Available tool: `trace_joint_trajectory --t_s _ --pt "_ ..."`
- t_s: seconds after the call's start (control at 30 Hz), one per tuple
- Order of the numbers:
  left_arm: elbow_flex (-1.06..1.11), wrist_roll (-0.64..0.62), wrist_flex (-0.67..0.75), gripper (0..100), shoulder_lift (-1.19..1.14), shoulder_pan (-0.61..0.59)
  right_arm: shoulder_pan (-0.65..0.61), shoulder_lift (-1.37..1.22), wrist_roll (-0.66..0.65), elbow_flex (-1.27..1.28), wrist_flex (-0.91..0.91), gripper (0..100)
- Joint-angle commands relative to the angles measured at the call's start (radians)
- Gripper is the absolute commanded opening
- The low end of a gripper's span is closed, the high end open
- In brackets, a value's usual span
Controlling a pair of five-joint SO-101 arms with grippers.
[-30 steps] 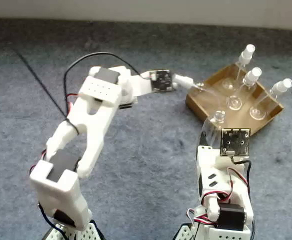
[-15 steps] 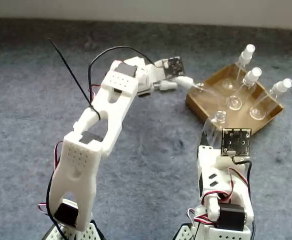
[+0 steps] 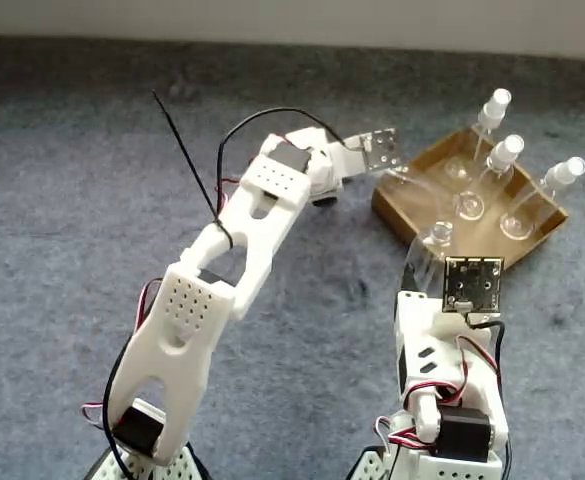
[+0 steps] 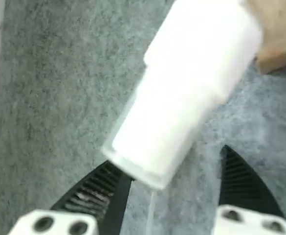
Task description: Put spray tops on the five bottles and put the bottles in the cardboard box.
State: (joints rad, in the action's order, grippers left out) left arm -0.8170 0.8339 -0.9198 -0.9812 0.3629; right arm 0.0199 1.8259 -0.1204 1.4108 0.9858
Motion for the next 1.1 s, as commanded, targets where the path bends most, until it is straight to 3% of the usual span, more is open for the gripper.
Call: trace_joint_trajectory --t_s 0.0,0.2,0.4,0.67,1.07 --pt "-0.094 -0.012 0.041 19 -0.038 0.010 0.008 0.012 0.008 -0.005 -0.025 7.7" --pt "-0.202 -0.012 0.035 6 -0.110 0.007 0.008 0.012 0.008 -0.005 -0.025 7.7" --pt "-0.220 -0.012 0.014 1 -0.133 0.002 0.008 0.012 0.008 0.002 -0.025 7.7" --pt "-0.232 -0.009 -0.192 1 -0.130 0.004 0.008 0.012 0.006 0.064 -0.104 7.7" --pt "-0.498 -0.012 -0.588 1 -0.131 -0.001 0.010 0.012 0.006 0.062 -0.102 7.7"
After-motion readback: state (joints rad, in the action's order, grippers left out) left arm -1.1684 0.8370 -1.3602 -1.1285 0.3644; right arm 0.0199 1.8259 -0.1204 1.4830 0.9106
